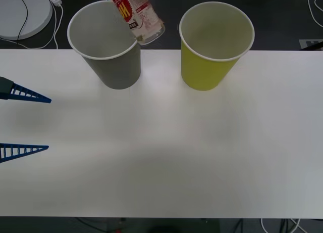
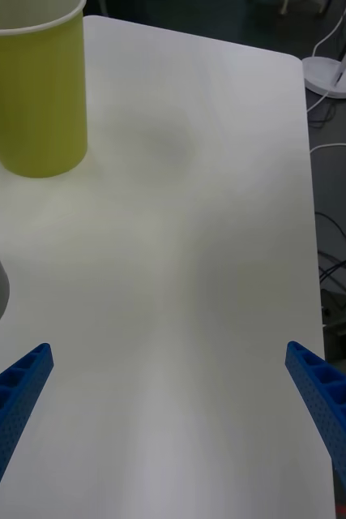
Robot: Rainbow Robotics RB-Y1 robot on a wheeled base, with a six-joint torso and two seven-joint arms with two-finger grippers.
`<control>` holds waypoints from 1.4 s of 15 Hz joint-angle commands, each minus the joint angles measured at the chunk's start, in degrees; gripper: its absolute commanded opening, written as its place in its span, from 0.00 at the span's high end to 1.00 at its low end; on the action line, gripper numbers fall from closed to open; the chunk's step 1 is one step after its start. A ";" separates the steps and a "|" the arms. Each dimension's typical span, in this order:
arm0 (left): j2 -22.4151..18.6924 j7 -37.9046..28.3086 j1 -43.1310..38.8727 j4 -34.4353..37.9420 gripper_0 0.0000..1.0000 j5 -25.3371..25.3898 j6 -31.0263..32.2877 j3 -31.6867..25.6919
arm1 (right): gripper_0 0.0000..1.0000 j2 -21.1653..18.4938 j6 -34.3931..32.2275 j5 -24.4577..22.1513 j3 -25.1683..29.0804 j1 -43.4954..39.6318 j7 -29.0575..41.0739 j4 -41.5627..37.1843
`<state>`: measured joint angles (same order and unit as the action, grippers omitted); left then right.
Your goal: Put the can into the green bin and the plastic bottle into the gray bin
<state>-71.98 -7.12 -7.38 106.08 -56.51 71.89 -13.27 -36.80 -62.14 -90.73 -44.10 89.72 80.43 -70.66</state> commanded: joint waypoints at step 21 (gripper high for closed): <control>0.00 0.00 0.00 0.00 0.00 0.00 0.00 0.00 | 1.00 16.67 0.00 -3.58 -7.67 15.14 -0.01 28.39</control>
<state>-71.98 -7.12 -7.38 106.08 -56.51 71.89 -13.27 -20.39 -62.15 -94.13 -51.76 104.78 80.43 -42.56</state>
